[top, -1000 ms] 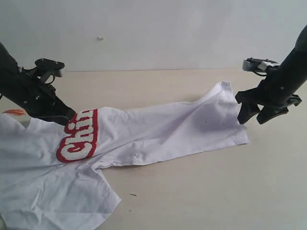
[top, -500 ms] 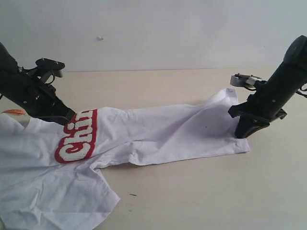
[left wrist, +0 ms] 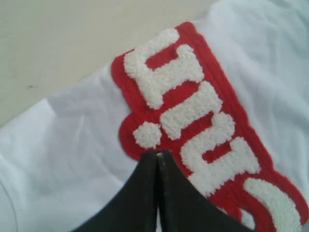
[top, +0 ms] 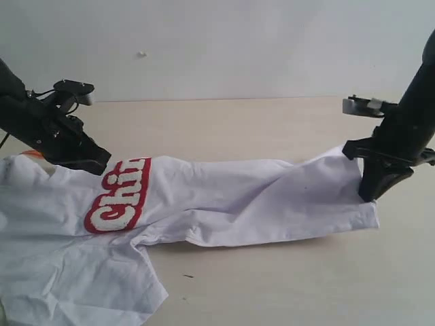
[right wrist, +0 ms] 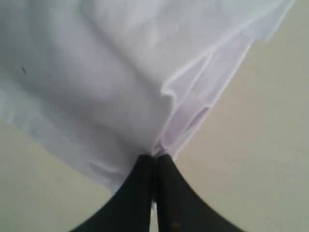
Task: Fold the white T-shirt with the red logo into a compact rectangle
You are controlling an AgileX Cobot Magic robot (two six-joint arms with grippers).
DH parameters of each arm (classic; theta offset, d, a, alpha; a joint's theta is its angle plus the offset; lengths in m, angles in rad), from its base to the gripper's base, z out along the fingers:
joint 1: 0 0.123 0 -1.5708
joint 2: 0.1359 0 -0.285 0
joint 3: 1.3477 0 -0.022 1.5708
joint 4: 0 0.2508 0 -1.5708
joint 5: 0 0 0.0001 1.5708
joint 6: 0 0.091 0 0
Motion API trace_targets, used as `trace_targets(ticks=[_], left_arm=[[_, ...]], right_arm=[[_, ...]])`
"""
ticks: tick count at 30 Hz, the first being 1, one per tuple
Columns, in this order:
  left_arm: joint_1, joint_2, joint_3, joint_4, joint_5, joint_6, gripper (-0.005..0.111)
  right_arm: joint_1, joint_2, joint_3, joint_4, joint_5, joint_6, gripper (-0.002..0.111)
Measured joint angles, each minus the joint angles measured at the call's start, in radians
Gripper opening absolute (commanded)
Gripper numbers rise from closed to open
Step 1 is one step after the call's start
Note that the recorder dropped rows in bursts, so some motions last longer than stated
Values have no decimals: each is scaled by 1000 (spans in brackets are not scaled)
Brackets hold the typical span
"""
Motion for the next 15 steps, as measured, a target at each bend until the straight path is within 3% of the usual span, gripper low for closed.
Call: trace_targets(ticks=[2,5,10,15], left_arm=[[0,0,0,-18,5,15,0],[0,0,0,-26,7,22,0],[0,0,0,-31,7,26,0],[-2,0,0,-32,10,41,0]], right_arm=[[0,2,33,-21,3,10,4],[0,27,55,-50,7,14,18],[0,40,56,-73,13,23,61],[0,24,-10,-70,13,40,61]])
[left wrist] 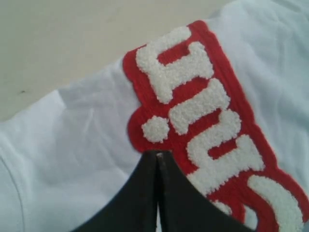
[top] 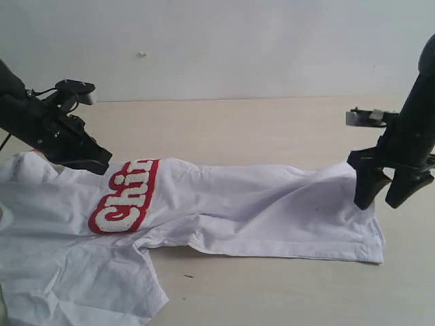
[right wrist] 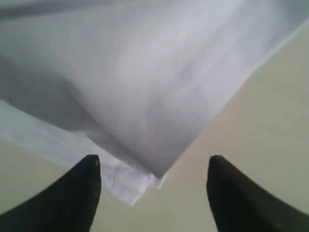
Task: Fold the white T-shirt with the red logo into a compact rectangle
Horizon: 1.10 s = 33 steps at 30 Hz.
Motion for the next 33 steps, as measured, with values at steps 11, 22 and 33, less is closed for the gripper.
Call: trace_targets(ticks=[11,22,33], left_arm=[[0,0,0,-5,11,4,0],[0,0,0,-7,22,6,0],[0,0,0,-9,13,6,0]], right_arm=[[-3,-20,-61,-18,-160,88,66],[-22,84,-78,102,-292,27,54],[-22,124,-167,40,-297,16,0]])
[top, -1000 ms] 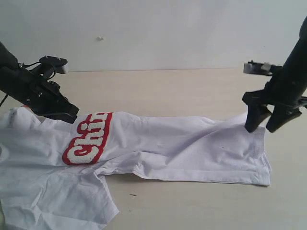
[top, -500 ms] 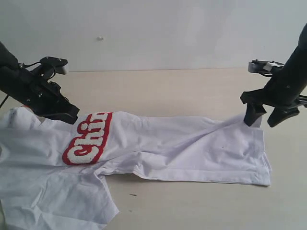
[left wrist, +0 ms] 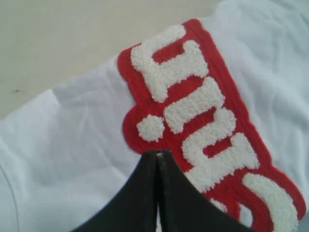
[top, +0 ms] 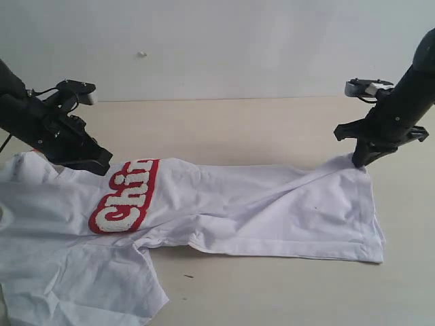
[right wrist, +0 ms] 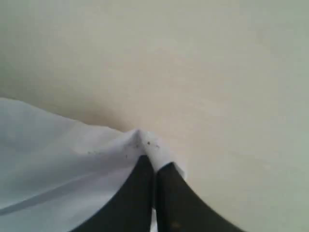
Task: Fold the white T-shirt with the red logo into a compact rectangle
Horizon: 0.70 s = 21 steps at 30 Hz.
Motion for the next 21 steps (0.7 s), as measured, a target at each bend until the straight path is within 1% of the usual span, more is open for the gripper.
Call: trace_targets(ticks=[8,9,11,14,17,19,21], left_arm=[[0,0,0,-2,-8,0,0],[0,0,0,-2,-8,0,0],[0,0,0,-2,-8,0,0],[0,0,0,-2,-8,0,0],[0,0,0,-2,-8,0,0],[0,0,0,-2,-8,0,0],[0,0,0,-2,-8,0,0]], right_arm=[[0,-59,-36,-5,-35,-33,1],[0,-66,-36,-5,-45,-33,3],[0,-68,-36,-5,-51,-35,11],[0,-68,-36,13,-53,-50,29],[0,-68,-36,32,-57,-56,43],[0,-68,-36,35,-57,-56,43],[0,-71,-36,36,-57,-56,38]])
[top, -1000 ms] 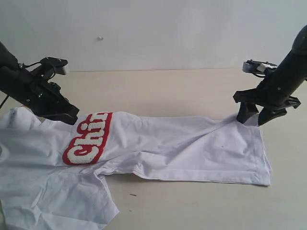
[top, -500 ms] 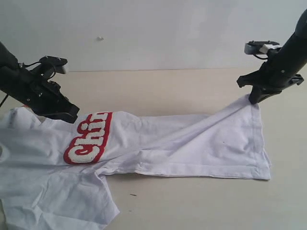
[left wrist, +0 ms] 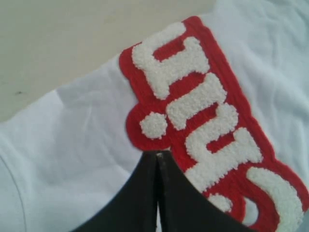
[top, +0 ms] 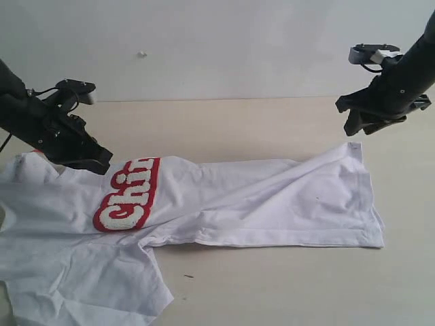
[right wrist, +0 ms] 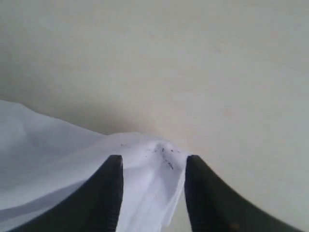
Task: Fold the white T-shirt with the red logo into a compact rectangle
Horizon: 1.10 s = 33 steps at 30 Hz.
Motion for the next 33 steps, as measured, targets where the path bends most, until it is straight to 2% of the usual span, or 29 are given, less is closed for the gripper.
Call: trace_targets(ticks=[3,5,6,9,16,20,28,33], left_arm=[[0,0,0,0,0,2,0],[0,0,0,0,0,2,0],[0,0,0,0,0,2,0],[0,0,0,0,0,4,0],[-5,5,0,3,43,23,0],[-36,39,-2,26,43,27,0],[-142,103,-89,42,36,30,0],[-274,141,-108,38,-85,45,0]], right_arm=[[0,-16,0,18,6,8,19],[0,-27,0,73,42,-20,2],[0,-32,0,111,75,-47,0],[15,-34,11,156,172,-92,0],[105,-34,153,-25,239,-66,0],[142,-47,196,-49,256,-59,0],[159,-94,298,-88,218,-42,0],[161,-92,329,-159,95,35,0]])
